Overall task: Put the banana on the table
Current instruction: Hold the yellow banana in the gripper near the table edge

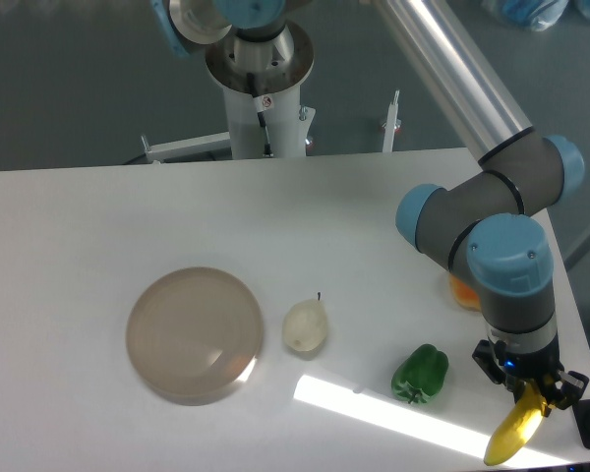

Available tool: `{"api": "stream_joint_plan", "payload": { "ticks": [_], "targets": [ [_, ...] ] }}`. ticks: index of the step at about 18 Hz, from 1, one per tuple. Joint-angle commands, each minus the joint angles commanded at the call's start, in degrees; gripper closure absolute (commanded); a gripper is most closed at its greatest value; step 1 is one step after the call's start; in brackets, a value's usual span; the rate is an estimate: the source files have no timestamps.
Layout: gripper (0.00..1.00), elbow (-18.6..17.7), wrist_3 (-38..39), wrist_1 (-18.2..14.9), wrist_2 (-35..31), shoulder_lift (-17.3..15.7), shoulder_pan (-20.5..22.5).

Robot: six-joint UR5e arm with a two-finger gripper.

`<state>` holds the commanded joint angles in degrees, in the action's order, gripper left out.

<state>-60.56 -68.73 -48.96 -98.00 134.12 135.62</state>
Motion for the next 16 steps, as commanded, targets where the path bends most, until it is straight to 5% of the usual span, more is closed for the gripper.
{"api": "stream_joint_plan", "payload": {
  "ticks": [16],
  "targets": [
    [0.7,-1.2,0.1,-0.4,0.5,-1.2,-0.2]
  ]
}}
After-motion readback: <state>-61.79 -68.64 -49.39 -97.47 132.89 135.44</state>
